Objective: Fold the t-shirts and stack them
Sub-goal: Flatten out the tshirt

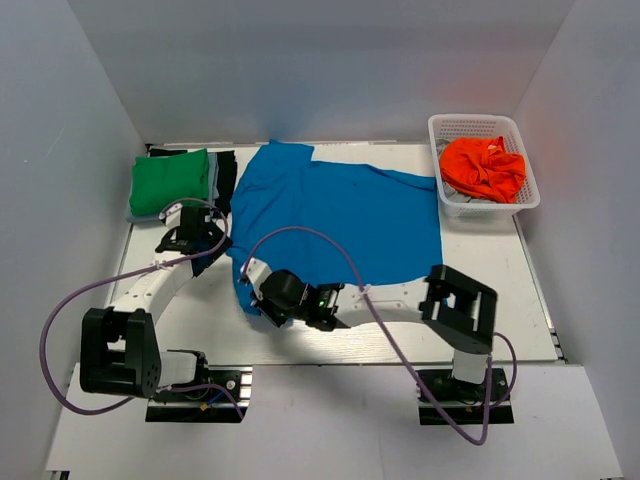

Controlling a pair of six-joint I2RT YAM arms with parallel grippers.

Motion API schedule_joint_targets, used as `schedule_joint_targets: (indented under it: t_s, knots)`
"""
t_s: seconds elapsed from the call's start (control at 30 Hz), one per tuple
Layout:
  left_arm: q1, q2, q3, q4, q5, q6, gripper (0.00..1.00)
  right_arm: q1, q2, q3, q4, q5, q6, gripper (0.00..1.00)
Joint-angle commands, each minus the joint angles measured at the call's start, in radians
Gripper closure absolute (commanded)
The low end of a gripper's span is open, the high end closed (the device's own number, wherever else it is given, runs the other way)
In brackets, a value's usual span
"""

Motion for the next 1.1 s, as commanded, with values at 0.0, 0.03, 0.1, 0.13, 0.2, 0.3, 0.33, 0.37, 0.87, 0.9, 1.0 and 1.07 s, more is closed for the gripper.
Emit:
schedule_joint_targets:
  t_s: [0.0, 0.03, 0.1, 0.13, 0.2, 0.3, 0.33, 0.37, 0.87, 0.9, 1.0, 1.07]
  knots:
    - [0.004, 0.008, -0.036, 0.141, 0.103, 0.064, 0.20, -0.013, -0.128, 0.010, 0.035, 0.062, 0.088, 1.00]
    - [-0.005, 0.008, -0.036, 0.155, 0.116, 0.076, 0.23, -0.026, -0.142, 0.010, 0.022, 0.080, 0.093, 1.00]
    - [-0.019, 0.018, -0.046, 0.181, 0.148, 0.076, 0.23, -0.040, -0.191, 0.022, 0.012, 0.100, 0.120, 1.00]
    - [-0.019, 0.018, -0.057, 0.197, 0.165, 0.087, 0.24, -0.056, -0.200, 0.025, -0.011, 0.108, 0.125, 1.00]
    - [-0.019, 0.027, -0.083, 0.252, 0.223, 0.087, 0.26, -0.082, -0.230, 0.051, -0.025, 0.110, 0.129, 1.00]
    - [-0.019, 0.036, -0.103, 0.304, 0.245, 0.087, 0.26, -0.106, -0.236, 0.102, -0.108, 0.090, 0.129, 1.00]
    - [-0.019, 0.036, -0.103, 0.315, 0.260, 0.087, 0.26, -0.108, -0.242, 0.106, -0.116, 0.085, 0.125, 1.00]
    - [-0.019, 0.047, -0.103, 0.335, 0.269, 0.087, 0.26, -0.112, -0.246, 0.109, -0.117, 0.065, 0.119, 1.00]
    - [-0.019, 0.232, -0.040, 0.387, 0.355, 0.096, 0.80, -0.145, -0.331, 0.174, -0.091, 0.044, 0.056, 1.00]
    - [-0.019, 0.243, -0.031, 0.376, 0.343, 0.096, 0.90, -0.148, -0.335, 0.172, -0.093, 0.042, 0.057, 1.00]
    - [-0.019, 0.254, 0.003, 0.346, 0.306, 0.096, 1.00, -0.148, -0.374, 0.163, -0.099, 0.050, 0.057, 1.00]
    - [-0.019, 0.254, 0.003, 0.346, 0.297, 0.087, 1.00, -0.148, -0.389, 0.162, -0.100, 0.062, 0.060, 1.00]
